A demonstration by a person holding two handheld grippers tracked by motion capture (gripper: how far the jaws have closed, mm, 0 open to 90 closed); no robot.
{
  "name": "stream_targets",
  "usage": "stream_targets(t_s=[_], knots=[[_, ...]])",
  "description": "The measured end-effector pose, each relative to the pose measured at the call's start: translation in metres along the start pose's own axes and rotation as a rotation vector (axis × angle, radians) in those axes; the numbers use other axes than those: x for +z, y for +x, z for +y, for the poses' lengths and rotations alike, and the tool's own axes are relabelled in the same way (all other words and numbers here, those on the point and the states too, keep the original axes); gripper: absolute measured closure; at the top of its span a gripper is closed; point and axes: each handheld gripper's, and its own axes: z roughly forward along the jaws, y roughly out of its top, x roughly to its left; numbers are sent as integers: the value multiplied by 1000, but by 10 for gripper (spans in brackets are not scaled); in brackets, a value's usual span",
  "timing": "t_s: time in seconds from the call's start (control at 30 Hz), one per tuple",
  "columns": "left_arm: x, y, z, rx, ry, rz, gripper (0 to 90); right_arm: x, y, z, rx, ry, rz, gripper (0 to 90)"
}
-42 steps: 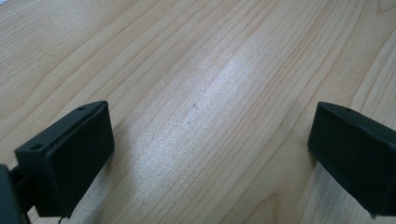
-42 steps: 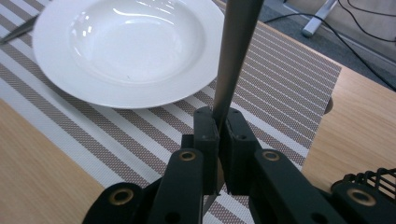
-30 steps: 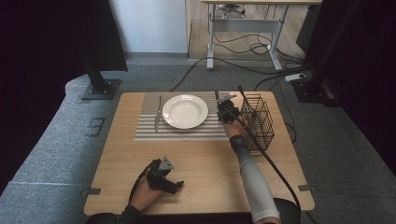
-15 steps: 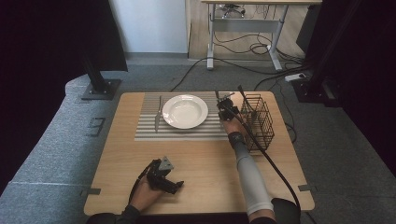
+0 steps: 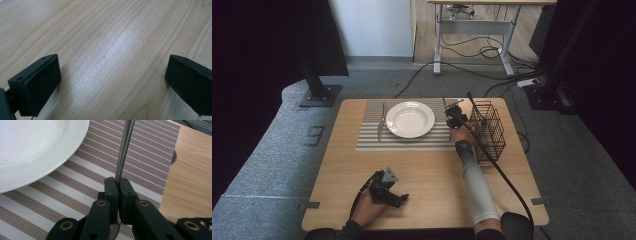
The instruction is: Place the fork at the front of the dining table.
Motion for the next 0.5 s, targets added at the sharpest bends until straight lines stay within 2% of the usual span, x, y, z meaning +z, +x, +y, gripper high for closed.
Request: stream_targets(t_s=[0.13, 0.3, 0.5], knots=[[0, 0, 0, 0, 0, 0, 0, 5, 0, -1, 8, 0, -5, 862], [0, 0, 0, 0, 0, 0, 0, 12, 0, -4, 15, 25, 6, 864], [0, 0, 0, 0, 0, 0, 1, 20, 2, -9, -2, 53, -14, 863]])
